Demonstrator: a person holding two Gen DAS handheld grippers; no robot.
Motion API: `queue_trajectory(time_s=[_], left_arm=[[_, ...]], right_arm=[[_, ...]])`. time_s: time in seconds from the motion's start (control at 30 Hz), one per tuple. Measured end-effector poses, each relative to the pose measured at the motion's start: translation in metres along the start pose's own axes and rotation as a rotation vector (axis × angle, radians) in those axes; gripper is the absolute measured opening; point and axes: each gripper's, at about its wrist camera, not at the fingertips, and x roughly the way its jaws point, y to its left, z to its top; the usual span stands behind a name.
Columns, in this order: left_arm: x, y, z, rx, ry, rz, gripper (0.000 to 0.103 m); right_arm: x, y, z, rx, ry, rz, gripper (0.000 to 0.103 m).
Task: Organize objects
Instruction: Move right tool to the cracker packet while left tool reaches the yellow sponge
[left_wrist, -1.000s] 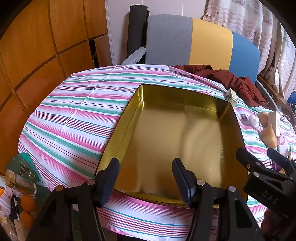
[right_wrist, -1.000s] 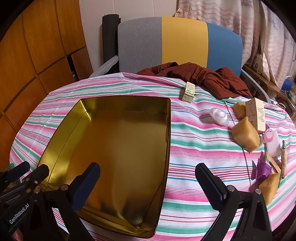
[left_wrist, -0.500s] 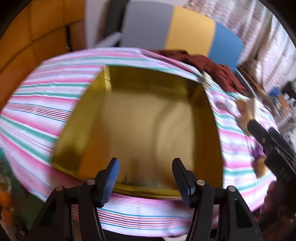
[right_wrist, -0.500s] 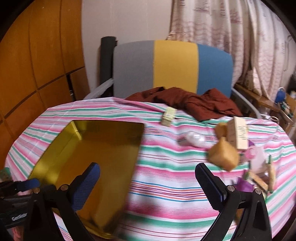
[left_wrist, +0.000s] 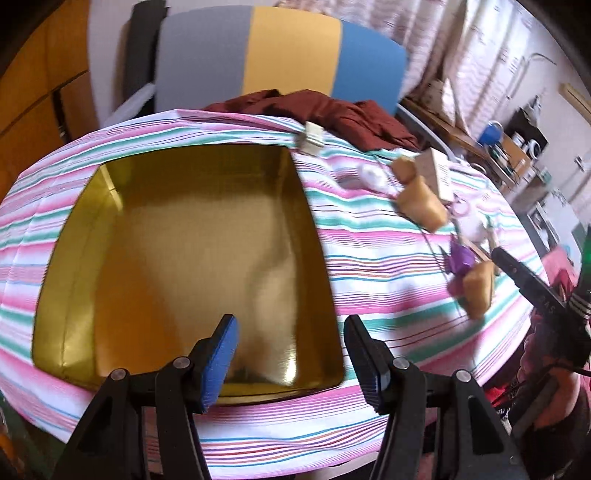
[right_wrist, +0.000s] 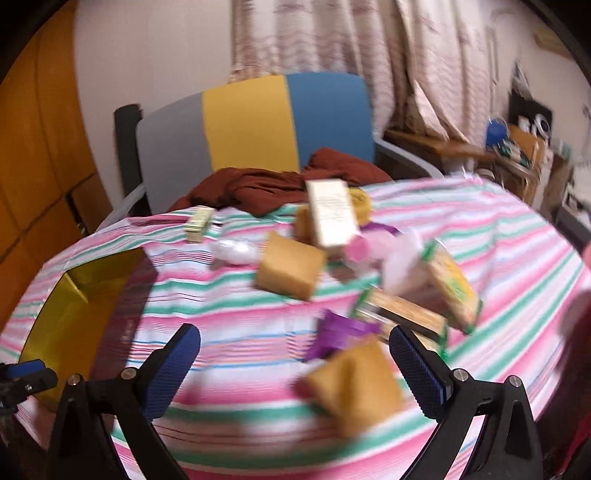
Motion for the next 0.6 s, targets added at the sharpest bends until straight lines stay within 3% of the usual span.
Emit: queue_trajectory(time_s=[0.07,0.2,0.33,0.43,0.6], left_arm=[[0.003,-0.011,0.003,0.024,0.011,-0.026,0.060],[0.013,-0.030,0.008,0.058,0.041,-0.059,0.060],[0.018,-0.048,0.012,0.096,0.043,-0.064,0.060],[0.022,-0.057,0.015,0.103,0.054,-0.093,0.060],[0.034,-0.068,0.020,0.124,0.098,-0.175,0.060]], right_arm=[[0.003,-0.021,-0.003,0.042,0.030,-0.009,0.091],[0.017,-0.062,-0.016,0.146,0.092,-0.002,0.086],[0.028,-0.082,-0.030,0.231,0.128,0.066,0.077],[0.034,-0.070,-0.034,0.226,0.143,0.145,0.070],[0.036,-0.026,-0.039,0.112,0.178,0.292,0.070]])
